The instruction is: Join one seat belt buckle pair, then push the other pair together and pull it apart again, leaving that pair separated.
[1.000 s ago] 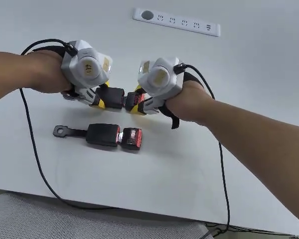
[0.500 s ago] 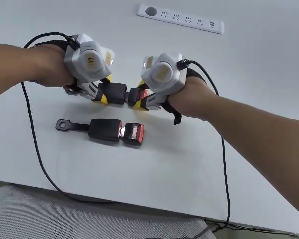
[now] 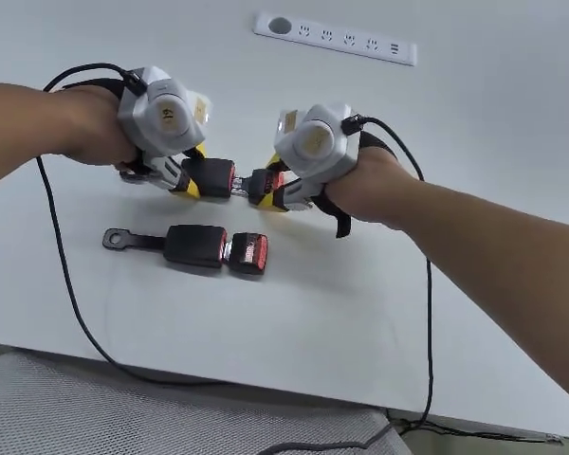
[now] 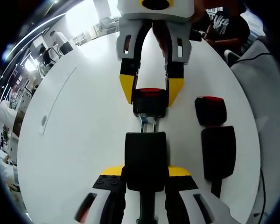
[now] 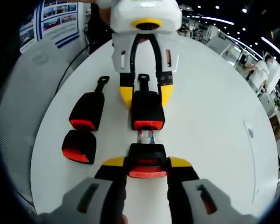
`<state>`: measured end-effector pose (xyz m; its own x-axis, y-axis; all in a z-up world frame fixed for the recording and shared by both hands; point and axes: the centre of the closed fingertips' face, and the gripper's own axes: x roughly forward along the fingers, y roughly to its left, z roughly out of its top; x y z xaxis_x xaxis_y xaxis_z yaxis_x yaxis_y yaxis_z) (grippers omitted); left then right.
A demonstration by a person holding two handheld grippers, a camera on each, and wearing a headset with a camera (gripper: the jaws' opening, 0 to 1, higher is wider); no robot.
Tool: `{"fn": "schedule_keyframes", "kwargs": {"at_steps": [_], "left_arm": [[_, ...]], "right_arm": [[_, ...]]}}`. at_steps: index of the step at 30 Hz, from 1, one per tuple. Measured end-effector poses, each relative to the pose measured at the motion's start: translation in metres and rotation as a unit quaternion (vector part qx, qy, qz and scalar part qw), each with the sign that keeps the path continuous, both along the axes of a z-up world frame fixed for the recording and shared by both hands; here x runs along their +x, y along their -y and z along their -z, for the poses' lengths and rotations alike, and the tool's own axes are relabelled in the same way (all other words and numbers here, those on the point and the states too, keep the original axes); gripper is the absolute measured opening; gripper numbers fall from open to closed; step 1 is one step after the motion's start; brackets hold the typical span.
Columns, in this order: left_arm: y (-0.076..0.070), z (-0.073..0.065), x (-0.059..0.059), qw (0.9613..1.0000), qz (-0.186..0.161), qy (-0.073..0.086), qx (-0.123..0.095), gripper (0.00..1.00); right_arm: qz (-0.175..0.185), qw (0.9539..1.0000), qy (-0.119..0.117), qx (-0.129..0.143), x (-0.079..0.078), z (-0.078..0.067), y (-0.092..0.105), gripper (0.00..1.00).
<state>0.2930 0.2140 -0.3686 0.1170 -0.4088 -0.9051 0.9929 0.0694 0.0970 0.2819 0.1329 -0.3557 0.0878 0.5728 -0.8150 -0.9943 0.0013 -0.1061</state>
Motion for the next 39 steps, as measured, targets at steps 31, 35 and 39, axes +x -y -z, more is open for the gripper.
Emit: {"fn": "schedule_keyframes", "kwargs": {"at_steps": [31,35,39], "left_arm": [[0.001,-0.004,-0.006,0.9999,-0.001,0.014,0.007,0.33],[0.002,-0.004,-0.004,0.9997,-0.005,0.014,0.018,0.33],[0.003,-0.004,-0.005,0.9990,0.001,0.024,0.037,0.33]], "right_arm": [[0.084,0.9925,0.002,-0.089,-0.012,0.007,0.164,0.35],[0.093,0.9915,-0.004,-0.091,-0.011,0.008,0.164,0.35],[0.093,0.9906,0.001,-0.101,-0.011,0.008,0.164,0.36]]}}
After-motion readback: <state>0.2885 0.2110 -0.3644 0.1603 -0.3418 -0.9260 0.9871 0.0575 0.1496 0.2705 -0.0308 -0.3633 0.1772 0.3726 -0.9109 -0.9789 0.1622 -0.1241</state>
